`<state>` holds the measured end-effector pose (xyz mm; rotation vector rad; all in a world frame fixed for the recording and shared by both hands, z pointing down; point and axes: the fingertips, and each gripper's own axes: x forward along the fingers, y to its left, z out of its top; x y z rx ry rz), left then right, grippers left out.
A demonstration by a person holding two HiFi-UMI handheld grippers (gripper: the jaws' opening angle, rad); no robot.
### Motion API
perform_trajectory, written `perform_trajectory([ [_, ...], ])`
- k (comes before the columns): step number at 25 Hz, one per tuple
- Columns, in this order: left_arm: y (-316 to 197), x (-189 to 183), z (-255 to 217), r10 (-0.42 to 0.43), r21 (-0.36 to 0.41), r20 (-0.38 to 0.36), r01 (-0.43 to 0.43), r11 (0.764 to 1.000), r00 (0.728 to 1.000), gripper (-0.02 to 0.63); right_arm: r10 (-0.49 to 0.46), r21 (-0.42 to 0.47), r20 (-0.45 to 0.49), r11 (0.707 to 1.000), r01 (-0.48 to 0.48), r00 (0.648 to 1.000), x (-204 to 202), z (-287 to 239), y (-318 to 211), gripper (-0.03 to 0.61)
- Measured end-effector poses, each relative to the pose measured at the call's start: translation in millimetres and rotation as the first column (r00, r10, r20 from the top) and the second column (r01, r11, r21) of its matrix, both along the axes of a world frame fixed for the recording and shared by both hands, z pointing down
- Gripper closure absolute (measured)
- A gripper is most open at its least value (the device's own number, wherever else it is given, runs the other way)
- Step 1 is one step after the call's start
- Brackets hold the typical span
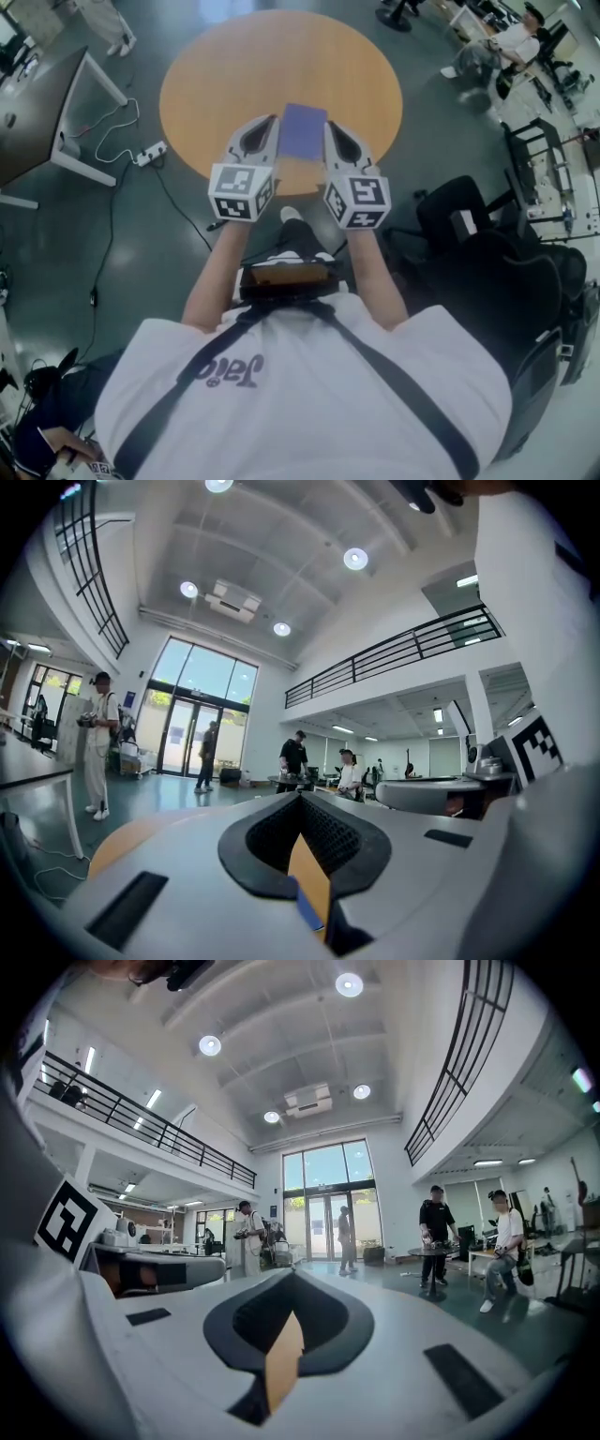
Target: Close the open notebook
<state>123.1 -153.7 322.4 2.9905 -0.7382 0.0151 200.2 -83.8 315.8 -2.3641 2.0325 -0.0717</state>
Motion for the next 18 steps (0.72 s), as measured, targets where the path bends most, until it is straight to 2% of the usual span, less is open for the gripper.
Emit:
perform_trajectory([
  [14, 10.7, 1.5, -6.4, 0.012, 0.003, -0.04, -0.012, 1.0, 0.999, 0.6, 0.023, 0.043, -0.041, 0.999, -0.022, 0.999, -2.9, -16.7, 2.4, 0.558],
  [18, 16.5, 2.1, 3.4, 0.006, -0.011, -0.019, -0.006, 1.0, 1.0, 0.6, 0.031, 0.041, -0.038, 0.999, -0.029, 0.999, -2.1, -13.5, 11.0, 0.558],
])
